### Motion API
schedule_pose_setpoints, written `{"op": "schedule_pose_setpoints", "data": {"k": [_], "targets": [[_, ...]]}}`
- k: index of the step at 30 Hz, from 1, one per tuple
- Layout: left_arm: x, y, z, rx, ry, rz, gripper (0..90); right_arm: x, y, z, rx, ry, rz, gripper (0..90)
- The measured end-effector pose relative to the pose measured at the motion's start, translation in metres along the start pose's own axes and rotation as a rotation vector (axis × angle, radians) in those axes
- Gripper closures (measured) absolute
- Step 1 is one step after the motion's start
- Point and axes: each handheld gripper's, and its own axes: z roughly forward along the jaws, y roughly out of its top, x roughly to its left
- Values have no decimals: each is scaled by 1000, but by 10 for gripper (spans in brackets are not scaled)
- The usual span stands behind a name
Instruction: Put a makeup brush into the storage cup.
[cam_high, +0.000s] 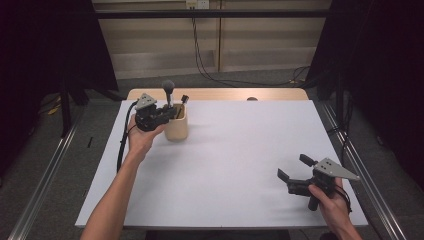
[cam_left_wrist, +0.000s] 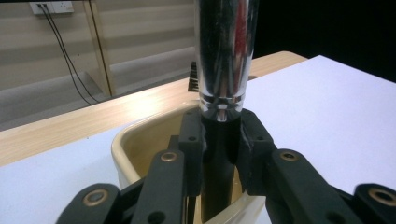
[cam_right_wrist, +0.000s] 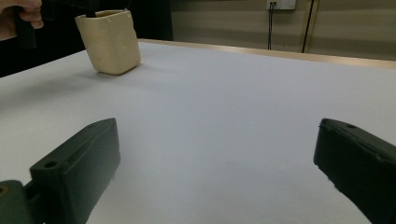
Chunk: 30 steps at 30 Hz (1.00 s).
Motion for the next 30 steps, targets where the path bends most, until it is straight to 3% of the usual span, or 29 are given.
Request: {"op": "schedule_pose_setpoints", "data": {"k": [6,18,25,30], "targets": [[-3,-1,1,13,0,14,746,1,0,1,1,5,-3,1],[3,-6,3,26,17,-23,736,0,0,2,3,4,-3,1],[4,-2,-1,-6,44,-12,545,0,0,2,2,8,0,1],[4,-3,-2,-13,34,-15,457,0,0,2,2,9,0,1]]}}
